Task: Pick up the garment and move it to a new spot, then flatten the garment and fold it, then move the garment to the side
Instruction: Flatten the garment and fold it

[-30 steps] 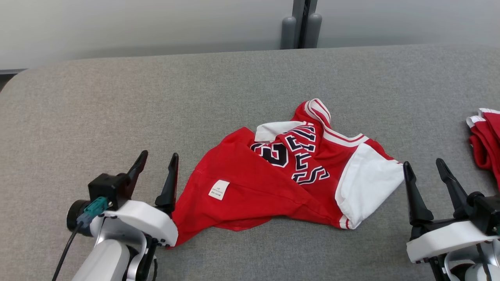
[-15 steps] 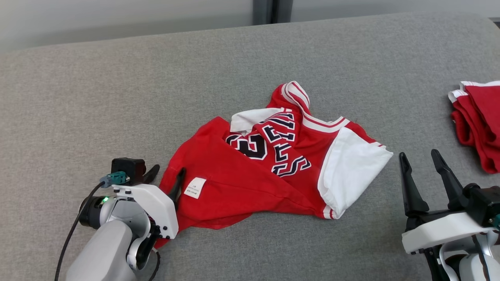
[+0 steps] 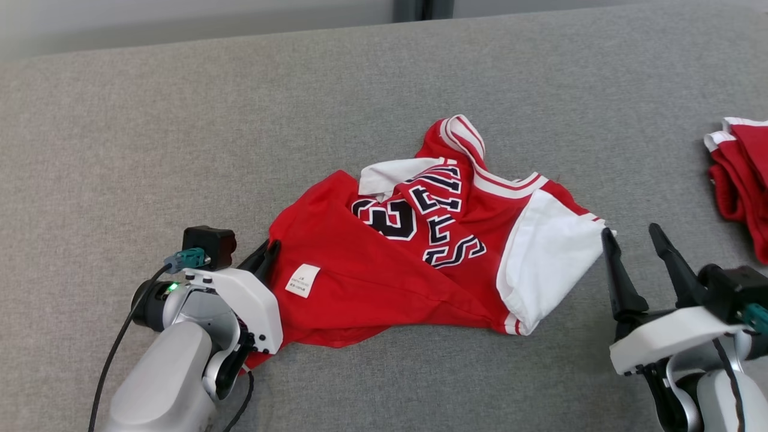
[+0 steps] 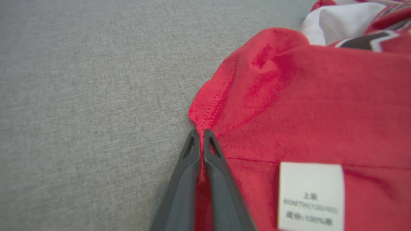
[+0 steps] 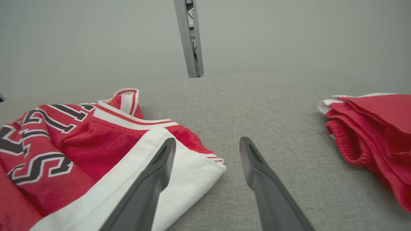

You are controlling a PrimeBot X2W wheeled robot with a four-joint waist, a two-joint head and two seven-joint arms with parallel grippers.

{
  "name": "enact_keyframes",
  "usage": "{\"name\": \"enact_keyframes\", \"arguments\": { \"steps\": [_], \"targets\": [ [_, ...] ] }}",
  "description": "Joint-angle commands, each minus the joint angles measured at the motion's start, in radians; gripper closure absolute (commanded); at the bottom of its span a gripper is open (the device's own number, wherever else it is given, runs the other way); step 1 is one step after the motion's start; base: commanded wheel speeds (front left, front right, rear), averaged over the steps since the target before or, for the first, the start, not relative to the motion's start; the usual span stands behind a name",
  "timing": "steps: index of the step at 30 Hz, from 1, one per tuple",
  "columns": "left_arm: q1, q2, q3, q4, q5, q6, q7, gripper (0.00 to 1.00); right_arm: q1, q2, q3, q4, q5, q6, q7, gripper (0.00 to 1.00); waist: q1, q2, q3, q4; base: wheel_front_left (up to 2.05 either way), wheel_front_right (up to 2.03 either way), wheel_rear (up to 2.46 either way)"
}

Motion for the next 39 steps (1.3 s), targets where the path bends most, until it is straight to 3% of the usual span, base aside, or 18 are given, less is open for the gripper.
{"name": "enact_keyframes", "arguments": {
  "steps": [1, 19, 20, 22, 23, 32, 39],
  "targets": [
    [-0.015, -0.002, -0.004, 0.002, 0.004, -0.005, -0.002, 1.00, -0.022, -0.015, 0.010, 0.015, 0.020, 0.000, 0.013, 0.00, 0.0000, 0.0000, 0.010, 0.010, 0.00, 0.00, 0.00],
    [-0.064, -0.026, -0.018, 0.052, -0.005, -0.007, -0.044, 1.00, -0.286, -0.270, 0.335, 0.124, 0.162, 0.000, 0.264, 0.00, 0.0000, 0.0000, 0.095, 0.068, 0.00, 0.00, 0.00],
    [-0.064, -0.027, -0.018, 0.056, -0.006, -0.007, -0.046, 1.00, -0.288, -0.278, 0.342, 0.121, 0.170, 0.000, 0.266, 0.41, 0.0000, 0.0000, 0.095, 0.068, 0.00, 0.00, 0.00],
    [-0.065, -0.027, -0.018, 0.064, -0.008, -0.008, -0.053, 1.00, -0.289, -0.286, 0.353, 0.116, 0.183, 0.000, 0.273, 0.84, 0.0000, 0.0000, 0.094, 0.068, 0.00, 0.00, 0.00],
    [-0.064, -0.027, -0.018, 0.066, -0.009, -0.009, -0.057, 1.00, -0.288, -0.291, 0.361, 0.114, 0.189, 0.000, 0.276, 1.00, 0.0000, 0.0000, 0.093, 0.067, 0.00, 0.00, 0.00],
    [-0.072, -0.023, -0.013, 0.072, -0.011, -0.005, -0.090, 1.00, -0.262, -0.315, 0.363, 0.065, 0.246, 0.000, 0.272, 1.00, 0.0000, 0.0000, 0.090, 0.057, 0.00, 0.00, 0.00],
    [-0.072, -0.015, 0.000, 0.043, -0.009, 0.004, -0.153, 1.00, -0.226, -0.286, 0.271, 0.014, 0.256, 0.000, 0.137, 1.00, 0.0000, 0.0000, 0.064, 0.054, 0.00, 0.00, 0.00]
  ]
}}
